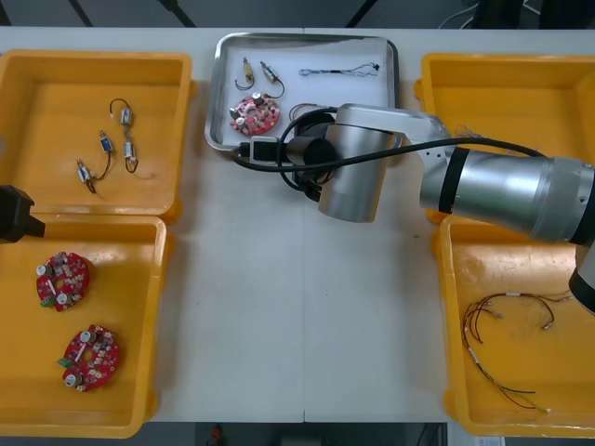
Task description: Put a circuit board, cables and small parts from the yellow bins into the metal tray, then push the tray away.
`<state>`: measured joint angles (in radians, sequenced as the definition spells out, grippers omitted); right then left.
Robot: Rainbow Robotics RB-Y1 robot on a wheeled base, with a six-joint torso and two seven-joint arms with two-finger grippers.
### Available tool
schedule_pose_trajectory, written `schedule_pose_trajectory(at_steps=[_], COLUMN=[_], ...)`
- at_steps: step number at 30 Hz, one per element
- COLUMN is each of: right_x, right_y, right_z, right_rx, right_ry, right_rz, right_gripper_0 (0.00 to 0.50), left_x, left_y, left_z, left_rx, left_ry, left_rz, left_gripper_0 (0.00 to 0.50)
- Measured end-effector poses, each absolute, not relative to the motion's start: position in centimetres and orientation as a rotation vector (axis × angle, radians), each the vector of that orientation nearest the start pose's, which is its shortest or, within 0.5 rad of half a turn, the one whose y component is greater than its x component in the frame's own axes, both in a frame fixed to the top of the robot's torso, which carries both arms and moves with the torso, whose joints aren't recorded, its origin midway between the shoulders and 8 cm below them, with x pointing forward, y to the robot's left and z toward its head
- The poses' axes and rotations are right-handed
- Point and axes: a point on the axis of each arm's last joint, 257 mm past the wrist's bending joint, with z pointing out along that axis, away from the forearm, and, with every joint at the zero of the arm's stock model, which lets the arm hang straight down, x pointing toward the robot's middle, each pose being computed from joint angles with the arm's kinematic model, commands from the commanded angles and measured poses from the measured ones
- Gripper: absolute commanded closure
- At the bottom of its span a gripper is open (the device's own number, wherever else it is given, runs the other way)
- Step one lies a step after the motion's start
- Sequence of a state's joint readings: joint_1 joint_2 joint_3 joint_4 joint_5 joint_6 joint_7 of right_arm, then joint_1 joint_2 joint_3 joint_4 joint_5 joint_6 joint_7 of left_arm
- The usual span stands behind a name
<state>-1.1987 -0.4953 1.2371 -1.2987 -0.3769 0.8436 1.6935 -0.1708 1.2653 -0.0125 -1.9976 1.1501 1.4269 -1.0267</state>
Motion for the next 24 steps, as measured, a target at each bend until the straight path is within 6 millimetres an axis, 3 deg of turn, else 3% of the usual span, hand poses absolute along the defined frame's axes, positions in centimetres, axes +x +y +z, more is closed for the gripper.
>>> schedule_pose_trajectory(at_steps=[9,18,19,20,22,24], right_x=[64.1,64.8,64.8,64.8,64.8,64.8], right_y=[-0.2,0.0,0.0,-0.1,-0.1,0.0], right_z=[-17.9,-17.6,-17.6,-17.6,-17.6,-17.6], right_rx=[-1.598,-1.592,-1.594,-1.595,-1.595,-1.595], right_ry=[1.479,1.456,1.454,1.454,1.454,1.453], right_rz=[-0.647,-0.642,-0.645,-0.646,-0.646,-0.646], right_gripper_0=[0.5,0.497,0.419,0.372,0.205,0.127], left_x=[40.6,40.6,40.6,40.6,40.6,40.6], left_y=[39.1,39.1,39.1,39.1,39.1,39.1], left_z=[-16.8,-16.8,-16.8,-16.8,-16.8,-16.8], left_rx=[-0.097,-0.097,-0.097,-0.097,-0.097,-0.097], left_ry=[2.688,2.688,2.688,2.688,2.688,2.688], left_rz=[-0.022,-0.022,-0.022,-0.022,-0.022,-0.022], left_gripper_0=[0.0,0.0,0.0,0.0,0.0,0.0])
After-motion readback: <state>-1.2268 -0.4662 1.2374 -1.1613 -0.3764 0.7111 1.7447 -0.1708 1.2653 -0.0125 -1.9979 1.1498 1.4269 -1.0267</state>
